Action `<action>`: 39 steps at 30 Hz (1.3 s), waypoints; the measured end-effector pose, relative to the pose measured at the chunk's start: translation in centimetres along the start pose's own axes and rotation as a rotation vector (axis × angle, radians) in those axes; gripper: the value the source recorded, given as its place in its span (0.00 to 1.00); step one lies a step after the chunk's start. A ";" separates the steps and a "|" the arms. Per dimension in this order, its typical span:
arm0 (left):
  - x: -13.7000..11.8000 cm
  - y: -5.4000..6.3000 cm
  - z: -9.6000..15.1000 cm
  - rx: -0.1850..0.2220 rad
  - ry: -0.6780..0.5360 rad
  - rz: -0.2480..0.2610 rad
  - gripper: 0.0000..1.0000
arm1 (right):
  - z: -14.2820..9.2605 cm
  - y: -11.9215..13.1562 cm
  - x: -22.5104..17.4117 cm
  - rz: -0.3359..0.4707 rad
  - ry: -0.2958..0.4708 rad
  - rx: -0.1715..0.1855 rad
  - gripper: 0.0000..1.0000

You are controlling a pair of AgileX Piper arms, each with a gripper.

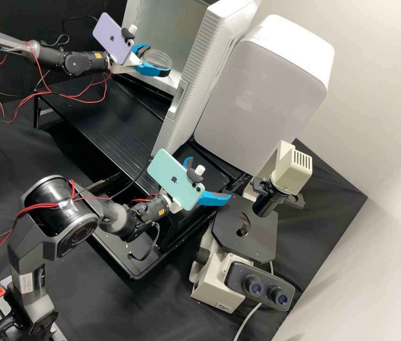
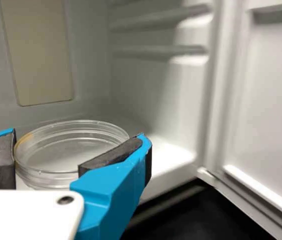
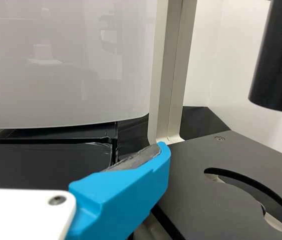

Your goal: Place the petri dish in the incubator

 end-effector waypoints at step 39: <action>8.4 -2.1 -0.6 -0.054 0.131 -0.046 1.00 | 0.0 0.0 0.0 0.000 0.000 0.000 1.00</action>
